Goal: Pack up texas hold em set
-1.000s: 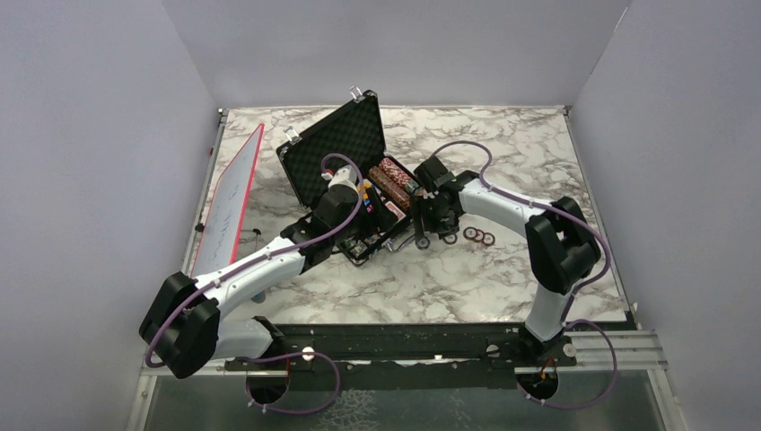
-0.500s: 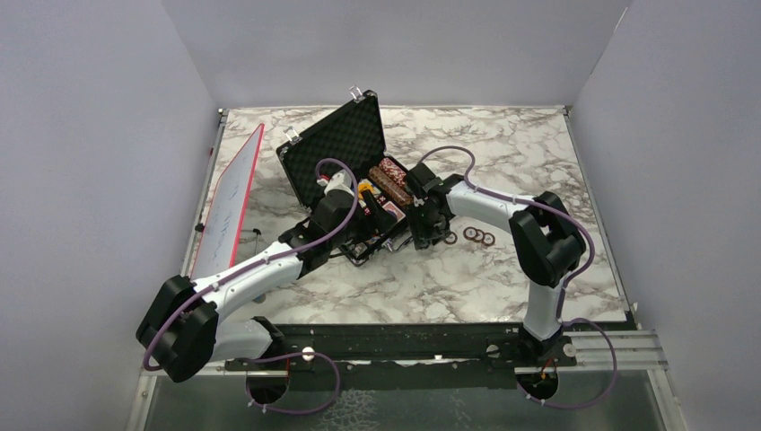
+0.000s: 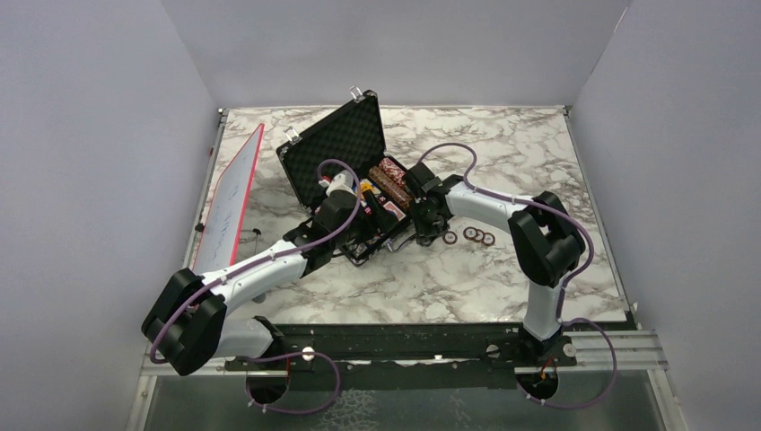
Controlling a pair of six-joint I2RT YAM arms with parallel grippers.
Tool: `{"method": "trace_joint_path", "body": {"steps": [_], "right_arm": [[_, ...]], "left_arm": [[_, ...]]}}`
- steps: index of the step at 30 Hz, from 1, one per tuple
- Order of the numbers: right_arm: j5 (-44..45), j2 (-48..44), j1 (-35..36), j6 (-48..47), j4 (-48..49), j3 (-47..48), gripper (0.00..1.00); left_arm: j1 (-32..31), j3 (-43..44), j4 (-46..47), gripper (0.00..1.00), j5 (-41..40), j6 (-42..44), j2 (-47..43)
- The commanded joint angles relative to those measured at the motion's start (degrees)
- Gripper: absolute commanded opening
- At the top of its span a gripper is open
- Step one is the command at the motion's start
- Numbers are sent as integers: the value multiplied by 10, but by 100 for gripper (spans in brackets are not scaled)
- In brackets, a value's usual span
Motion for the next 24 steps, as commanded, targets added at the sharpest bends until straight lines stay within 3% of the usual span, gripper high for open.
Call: {"method": "trace_joint_path", "body": {"steps": [1, 5, 12, 24], "right_arm": [[21, 14, -1, 27, 25, -23, 27], [28, -63, -2, 51, 30, -45, 26], [-20, -177, -18, 148, 32, -60, 27], [-134, -259, -55, 380, 34, -59, 29]], "left_arm": [[2, 1, 31, 69, -3, 21, 4], [1, -9, 68, 62, 38, 47, 18], [-11, -6, 150, 61, 127, 97, 62], [-78, -14, 267, 64, 7, 42, 74]]}}
